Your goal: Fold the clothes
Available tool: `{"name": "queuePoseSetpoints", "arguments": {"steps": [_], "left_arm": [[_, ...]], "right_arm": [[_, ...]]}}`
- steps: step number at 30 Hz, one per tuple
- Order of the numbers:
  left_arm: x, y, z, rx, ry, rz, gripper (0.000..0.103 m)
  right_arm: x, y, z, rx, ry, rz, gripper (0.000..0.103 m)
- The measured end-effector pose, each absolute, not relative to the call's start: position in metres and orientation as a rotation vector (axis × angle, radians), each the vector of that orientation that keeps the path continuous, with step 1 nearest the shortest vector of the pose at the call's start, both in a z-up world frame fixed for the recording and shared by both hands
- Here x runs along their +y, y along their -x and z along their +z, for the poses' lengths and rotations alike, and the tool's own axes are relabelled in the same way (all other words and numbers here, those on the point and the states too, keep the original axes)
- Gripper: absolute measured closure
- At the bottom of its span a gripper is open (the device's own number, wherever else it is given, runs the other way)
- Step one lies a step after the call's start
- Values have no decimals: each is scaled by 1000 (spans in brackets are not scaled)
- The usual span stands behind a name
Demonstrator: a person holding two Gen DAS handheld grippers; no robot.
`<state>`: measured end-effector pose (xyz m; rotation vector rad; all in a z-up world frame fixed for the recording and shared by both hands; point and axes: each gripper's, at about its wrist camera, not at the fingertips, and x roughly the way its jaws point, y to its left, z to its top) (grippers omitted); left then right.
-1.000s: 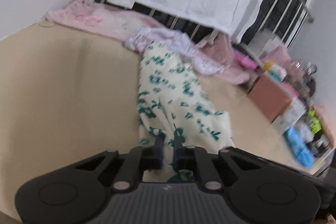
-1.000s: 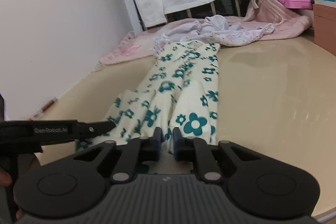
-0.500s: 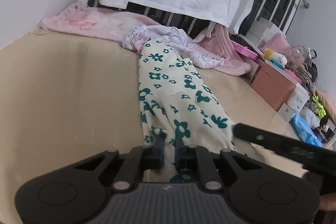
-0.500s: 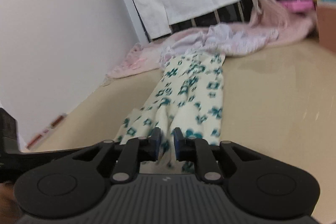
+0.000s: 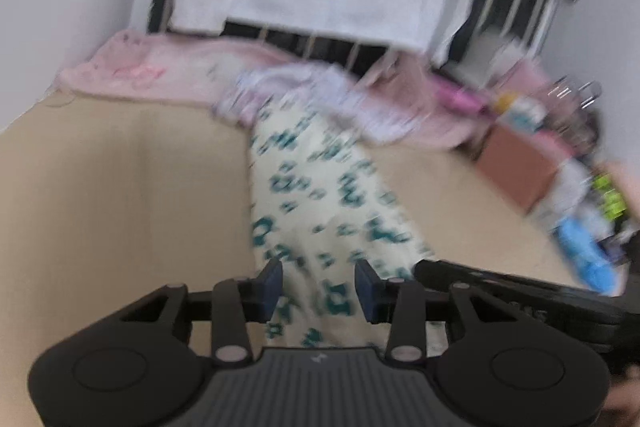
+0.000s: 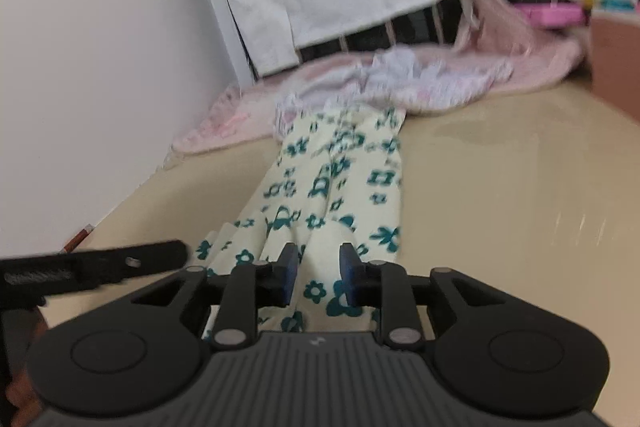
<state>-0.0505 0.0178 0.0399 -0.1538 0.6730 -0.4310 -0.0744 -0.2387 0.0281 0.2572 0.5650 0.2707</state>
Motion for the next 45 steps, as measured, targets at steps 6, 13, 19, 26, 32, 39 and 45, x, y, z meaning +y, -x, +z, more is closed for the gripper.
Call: {"name": "queuePoseSetpoints", "arguments": {"steps": [6,13,19,26,32,39,45], "left_arm": [[16,43,32,695,172,-465,98],[13,41,23,683,136,-459,95],[13,42,23,675,126,-461,94],[19,57,36,608,103,-423,82],[27,92,58,533,88,-589,82],[25,94,25,618,62,-586,82],[11,101,16,559,-44,-570,78]], "right_arm": [[-237,73,20,550,-294,216,102],[-237,81,25,515,-253,183,99],[-221,93,36,472,-176,265,98],[-194,100,11,523,-35,264,99],[-207,98,12,520,-133,288,99],[-218,141,30,404,-142,288,98],[-210,159,3,410,-54,307,98]]}}
